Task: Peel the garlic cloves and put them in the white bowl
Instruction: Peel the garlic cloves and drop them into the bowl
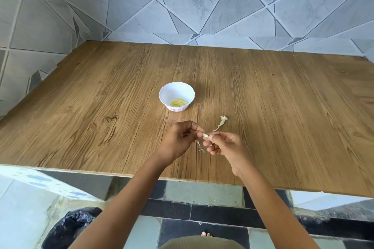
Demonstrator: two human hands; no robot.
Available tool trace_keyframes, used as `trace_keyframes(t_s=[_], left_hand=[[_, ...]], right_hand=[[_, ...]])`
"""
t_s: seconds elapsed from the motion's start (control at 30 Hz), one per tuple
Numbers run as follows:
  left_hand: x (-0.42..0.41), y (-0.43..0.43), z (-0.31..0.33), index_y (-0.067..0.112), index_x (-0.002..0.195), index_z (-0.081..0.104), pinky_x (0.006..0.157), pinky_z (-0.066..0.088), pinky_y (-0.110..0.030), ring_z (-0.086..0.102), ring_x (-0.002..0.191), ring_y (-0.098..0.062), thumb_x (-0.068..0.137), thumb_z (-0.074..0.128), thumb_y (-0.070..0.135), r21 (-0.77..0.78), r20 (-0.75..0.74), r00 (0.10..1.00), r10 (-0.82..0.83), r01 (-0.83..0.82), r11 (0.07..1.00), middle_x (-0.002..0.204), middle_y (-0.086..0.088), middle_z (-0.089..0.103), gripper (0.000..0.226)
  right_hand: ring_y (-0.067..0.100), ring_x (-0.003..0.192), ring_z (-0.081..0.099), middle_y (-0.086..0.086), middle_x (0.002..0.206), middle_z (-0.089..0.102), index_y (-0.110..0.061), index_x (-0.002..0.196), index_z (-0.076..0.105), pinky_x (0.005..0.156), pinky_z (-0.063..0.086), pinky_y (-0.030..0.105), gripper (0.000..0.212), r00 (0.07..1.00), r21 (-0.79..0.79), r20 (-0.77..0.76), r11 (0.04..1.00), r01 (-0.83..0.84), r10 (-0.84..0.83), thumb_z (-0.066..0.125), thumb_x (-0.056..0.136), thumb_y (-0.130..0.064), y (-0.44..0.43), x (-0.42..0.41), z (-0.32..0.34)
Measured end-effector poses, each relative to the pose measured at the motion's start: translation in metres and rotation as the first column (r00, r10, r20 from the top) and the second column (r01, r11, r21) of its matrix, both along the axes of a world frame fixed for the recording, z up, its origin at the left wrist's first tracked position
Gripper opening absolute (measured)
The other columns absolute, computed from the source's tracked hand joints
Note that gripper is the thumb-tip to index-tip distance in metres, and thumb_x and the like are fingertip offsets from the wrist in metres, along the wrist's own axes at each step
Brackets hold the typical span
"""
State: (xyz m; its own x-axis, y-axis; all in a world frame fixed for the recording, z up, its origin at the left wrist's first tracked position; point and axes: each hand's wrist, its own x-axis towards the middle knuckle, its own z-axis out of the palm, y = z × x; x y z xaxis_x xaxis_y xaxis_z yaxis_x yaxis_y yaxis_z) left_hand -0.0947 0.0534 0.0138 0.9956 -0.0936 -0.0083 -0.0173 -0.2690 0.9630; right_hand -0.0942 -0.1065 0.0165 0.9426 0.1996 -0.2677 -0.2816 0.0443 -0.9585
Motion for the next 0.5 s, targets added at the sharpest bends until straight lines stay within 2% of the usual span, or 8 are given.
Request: trace_keyframes(t_s=[0.17,0.33,0.5], left_hand=[[-0.0009,0.0002,-0.0005,0.003,0.089,0.067,0.062,0.045,-0.013,0.057,0.06,0.003,0.086,0.063,-0.003,-0.027,0.034,0.998,0.047,-0.046,0.999,0.073,0.002,0.064,0.008],[-0.0016,-0.0006,-0.0007,0.009,0.087,0.067,0.063,0.046,-0.015,0.057,0.061,0.001,0.086,0.063,0.0,-0.019,0.022,0.998,0.065,-0.065,0.998,0.072,0.002,0.065,0.01],[-0.0018,0.0008,-0.0011,0.012,0.086,0.067,0.065,0.049,-0.021,0.058,0.064,-0.008,0.088,0.062,-0.002,-0.024,0.007,0.998,0.062,-0.061,0.998,0.073,-0.002,0.066,0.014]], right_hand=[[0.007,0.059,0.062,0.001,0.071,0.072,-0.011,0.085,0.07,0.057,0.05,0.016,0.008,0.998,-0.005,0.06,0.999,0.034,-0.034,0.064,0.087,-0.007,0.0014,-0.001,-0.0019],[0.005,0.056,0.062,-0.002,0.067,0.071,-0.014,0.085,0.07,0.054,0.05,0.015,0.015,0.979,-0.067,0.2,0.996,0.06,-0.046,0.064,0.085,0.0,0.0031,-0.0006,-0.0047],[0.005,0.054,0.062,-0.003,0.065,0.071,-0.019,0.081,0.069,0.052,0.049,0.016,0.021,0.967,-0.102,0.255,0.994,0.047,-0.02,0.063,0.085,0.001,0.0019,0.0016,-0.0084]])
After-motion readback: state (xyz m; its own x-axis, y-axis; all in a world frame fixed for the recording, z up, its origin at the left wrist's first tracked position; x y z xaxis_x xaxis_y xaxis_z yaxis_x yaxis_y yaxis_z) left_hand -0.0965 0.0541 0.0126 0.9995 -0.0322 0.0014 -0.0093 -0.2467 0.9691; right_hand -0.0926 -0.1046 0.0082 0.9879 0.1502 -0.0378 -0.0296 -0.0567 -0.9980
